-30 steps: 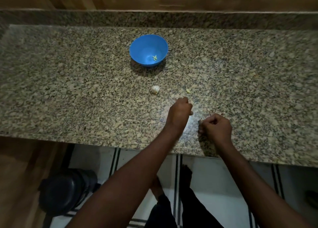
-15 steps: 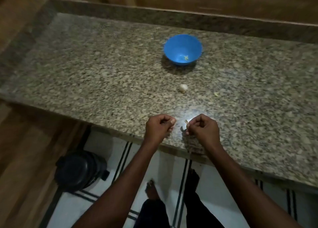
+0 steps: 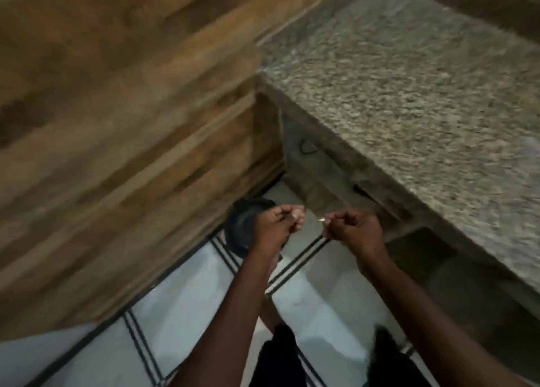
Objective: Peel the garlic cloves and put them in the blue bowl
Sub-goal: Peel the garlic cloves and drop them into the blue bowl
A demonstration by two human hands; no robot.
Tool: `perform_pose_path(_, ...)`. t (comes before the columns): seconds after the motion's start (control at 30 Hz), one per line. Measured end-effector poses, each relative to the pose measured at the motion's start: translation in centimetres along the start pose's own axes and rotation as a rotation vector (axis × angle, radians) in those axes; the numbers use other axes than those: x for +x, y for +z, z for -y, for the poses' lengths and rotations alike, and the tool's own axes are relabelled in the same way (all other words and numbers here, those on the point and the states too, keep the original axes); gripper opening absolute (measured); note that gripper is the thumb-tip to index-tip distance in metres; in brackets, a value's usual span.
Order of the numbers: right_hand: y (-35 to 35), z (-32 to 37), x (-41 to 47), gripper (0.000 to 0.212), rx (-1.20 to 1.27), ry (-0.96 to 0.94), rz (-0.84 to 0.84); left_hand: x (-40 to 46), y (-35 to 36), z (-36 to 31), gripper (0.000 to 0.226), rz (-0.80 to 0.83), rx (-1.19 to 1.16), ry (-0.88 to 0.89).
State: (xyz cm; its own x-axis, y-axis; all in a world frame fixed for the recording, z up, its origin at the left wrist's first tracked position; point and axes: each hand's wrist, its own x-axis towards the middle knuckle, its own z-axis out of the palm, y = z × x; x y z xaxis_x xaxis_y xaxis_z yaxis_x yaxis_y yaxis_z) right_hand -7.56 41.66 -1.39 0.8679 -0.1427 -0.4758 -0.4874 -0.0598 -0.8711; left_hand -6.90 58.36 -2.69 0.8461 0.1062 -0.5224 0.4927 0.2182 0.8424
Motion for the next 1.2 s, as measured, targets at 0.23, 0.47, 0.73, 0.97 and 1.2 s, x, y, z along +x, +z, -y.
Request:
perform_pose_path(0.23,12.9,-1.0,4.4,0.024,-0.042,0.115,0.089,5.2,-13.0,1.0,0.014,-0.136,0.016,-0.082)
perform_pose_path(0.47,19.9,-5.0,9.5,0.02,-0.233,0.186,0.105,9.0,-20.1,3.9,0.013,-0.2,-0.036,-0.16)
perform_pose_path(0.73,23.4,-14.4,16.5,0.031,-0.372,0.297,0.096,15.5,-22.5,12.0,0.02,-0.228,-0.096,-0.318)
perform_pose_path(0.97,26.1,-23.9,24.8,0.013,-0.406,0.48,0.104,23.9,-22.4,21.5,0.023,-0.232,-0.035,-0.401)
perform_pose_path(1.2,29.7,-33.5,32.1,0.023,-1.037,-0.038,0.123,34.1,-22.8,32.4,0.029,-0.205,1.082,-0.153)
